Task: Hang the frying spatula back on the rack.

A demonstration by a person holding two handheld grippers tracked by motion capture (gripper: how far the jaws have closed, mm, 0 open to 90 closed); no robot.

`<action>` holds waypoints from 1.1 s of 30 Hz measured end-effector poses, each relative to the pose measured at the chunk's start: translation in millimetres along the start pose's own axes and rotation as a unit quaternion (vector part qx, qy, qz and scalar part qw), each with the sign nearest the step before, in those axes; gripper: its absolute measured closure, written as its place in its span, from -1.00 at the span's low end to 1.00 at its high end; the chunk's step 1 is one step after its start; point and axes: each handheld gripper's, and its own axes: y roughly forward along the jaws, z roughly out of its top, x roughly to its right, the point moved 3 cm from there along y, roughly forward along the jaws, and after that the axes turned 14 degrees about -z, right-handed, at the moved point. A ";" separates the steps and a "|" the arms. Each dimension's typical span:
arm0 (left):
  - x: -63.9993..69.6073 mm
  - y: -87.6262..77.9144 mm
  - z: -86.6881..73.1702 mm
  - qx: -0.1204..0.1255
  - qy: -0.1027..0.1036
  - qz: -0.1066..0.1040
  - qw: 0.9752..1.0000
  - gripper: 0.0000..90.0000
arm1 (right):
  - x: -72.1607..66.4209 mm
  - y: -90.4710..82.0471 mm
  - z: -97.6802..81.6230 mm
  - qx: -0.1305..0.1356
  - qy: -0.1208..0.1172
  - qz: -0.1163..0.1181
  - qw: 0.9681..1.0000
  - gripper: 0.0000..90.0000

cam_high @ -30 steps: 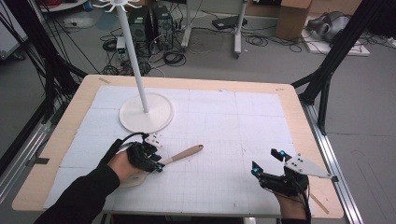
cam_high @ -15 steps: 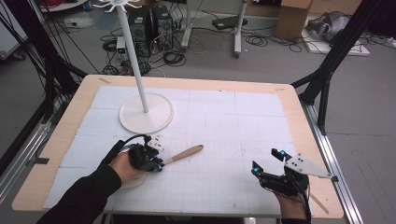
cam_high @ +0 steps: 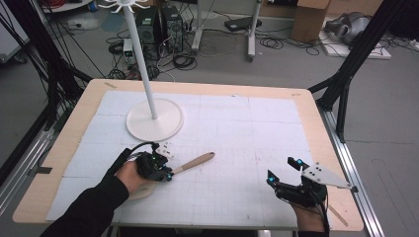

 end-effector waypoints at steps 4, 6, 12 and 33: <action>-0.7 -1.4 -0.9 0.005 -0.004 0.004 1.000 0.73 | 0.4 -0.2 -0.3 0.000 0.000 0.000 1.000 -0.62; -1.8 -3.0 -2.1 0.013 -0.012 0.000 1.000 0.73 | 0.5 -0.2 -0.4 0.000 0.001 0.000 1.000 -0.62; -3.7 -17.2 -5.2 0.070 -0.032 0.017 0.997 0.73 | -1.2 1.1 -0.4 -0.001 0.001 0.001 1.000 -0.61; 17.3 -58.9 -6.6 0.284 -0.040 0.084 0.954 0.73 | -40.2 26.8 15.9 0.004 0.015 0.053 0.998 -0.61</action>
